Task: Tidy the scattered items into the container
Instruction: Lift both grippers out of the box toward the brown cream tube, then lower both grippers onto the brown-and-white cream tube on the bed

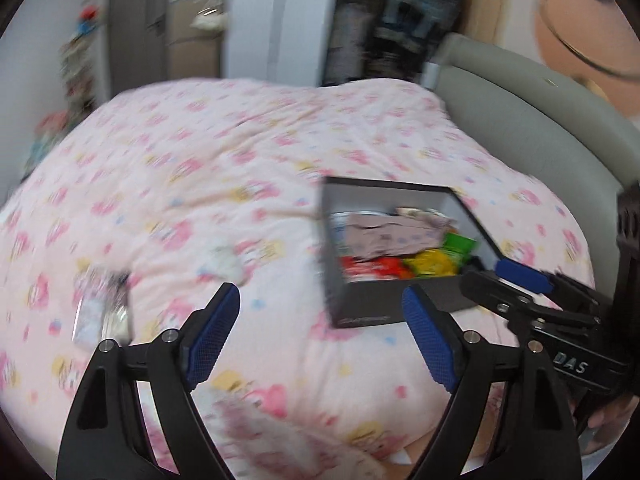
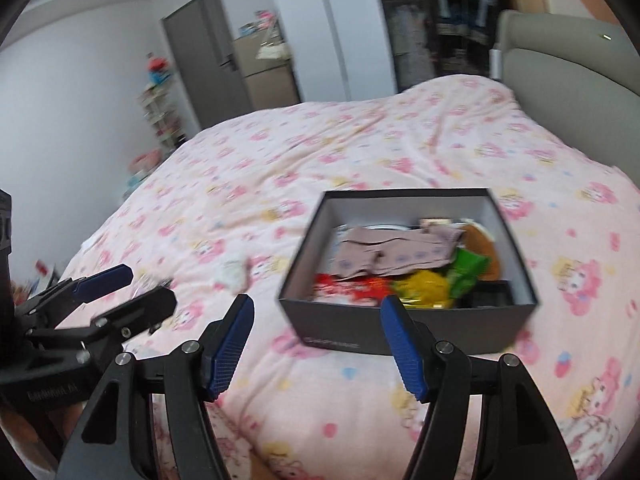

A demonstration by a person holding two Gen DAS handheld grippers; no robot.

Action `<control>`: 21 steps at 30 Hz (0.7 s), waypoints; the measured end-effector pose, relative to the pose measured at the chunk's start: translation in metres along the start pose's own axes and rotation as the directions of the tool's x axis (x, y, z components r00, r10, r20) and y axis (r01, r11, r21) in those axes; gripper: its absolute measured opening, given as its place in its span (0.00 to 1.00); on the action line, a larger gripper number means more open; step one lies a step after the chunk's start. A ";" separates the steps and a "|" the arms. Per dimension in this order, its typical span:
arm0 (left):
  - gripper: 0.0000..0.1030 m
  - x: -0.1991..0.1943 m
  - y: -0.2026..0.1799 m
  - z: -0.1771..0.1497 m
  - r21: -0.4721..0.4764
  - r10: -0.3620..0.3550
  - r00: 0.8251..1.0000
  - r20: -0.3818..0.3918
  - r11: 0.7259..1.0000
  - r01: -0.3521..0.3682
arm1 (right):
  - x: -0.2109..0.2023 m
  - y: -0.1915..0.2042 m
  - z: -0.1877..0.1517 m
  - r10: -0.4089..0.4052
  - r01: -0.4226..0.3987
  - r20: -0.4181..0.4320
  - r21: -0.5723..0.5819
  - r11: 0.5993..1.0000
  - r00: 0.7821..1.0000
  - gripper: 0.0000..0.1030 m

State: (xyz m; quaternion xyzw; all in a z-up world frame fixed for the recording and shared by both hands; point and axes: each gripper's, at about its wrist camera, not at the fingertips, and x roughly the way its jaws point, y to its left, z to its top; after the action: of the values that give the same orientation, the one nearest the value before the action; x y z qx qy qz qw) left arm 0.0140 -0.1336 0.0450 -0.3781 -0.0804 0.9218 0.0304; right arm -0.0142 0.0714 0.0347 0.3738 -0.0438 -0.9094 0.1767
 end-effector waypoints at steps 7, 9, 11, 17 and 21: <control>0.56 0.026 0.105 -0.018 -0.156 0.123 0.987 -0.104 0.978 -0.138 | 0.052 0.046 -0.002 0.096 -0.101 -0.114 -0.041 0.994 0.989 0.61; 0.54 0.036 0.135 -0.026 -0.180 0.155 0.977 -0.150 0.967 -0.181 | 0.075 0.060 -0.007 0.148 -0.157 -0.180 -0.034 0.987 0.972 0.61; 0.53 0.043 0.165 -0.035 -0.209 0.171 0.968 -0.186 0.955 -0.210 | 0.093 0.074 -0.010 0.144 -0.160 -0.211 -0.061 0.985 0.967 0.61; 0.44 0.069 0.237 -0.063 -0.364 0.103 0.958 -0.266 0.910 -0.199 | 0.146 0.115 0.003 0.222 -0.260 -0.279 -0.106 0.960 0.934 0.34; 0.43 0.093 0.261 -0.072 -0.422 0.048 0.950 -0.308 0.888 -0.181 | 0.183 0.151 0.011 0.231 -0.314 -0.352 -0.198 0.928 0.907 0.33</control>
State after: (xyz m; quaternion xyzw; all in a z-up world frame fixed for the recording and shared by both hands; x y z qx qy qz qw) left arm -0.0005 -0.3710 -0.1148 -0.5096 -0.2611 0.8137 -0.1004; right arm -0.0985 -0.1354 -0.0473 0.4823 0.0488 -0.8000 0.3535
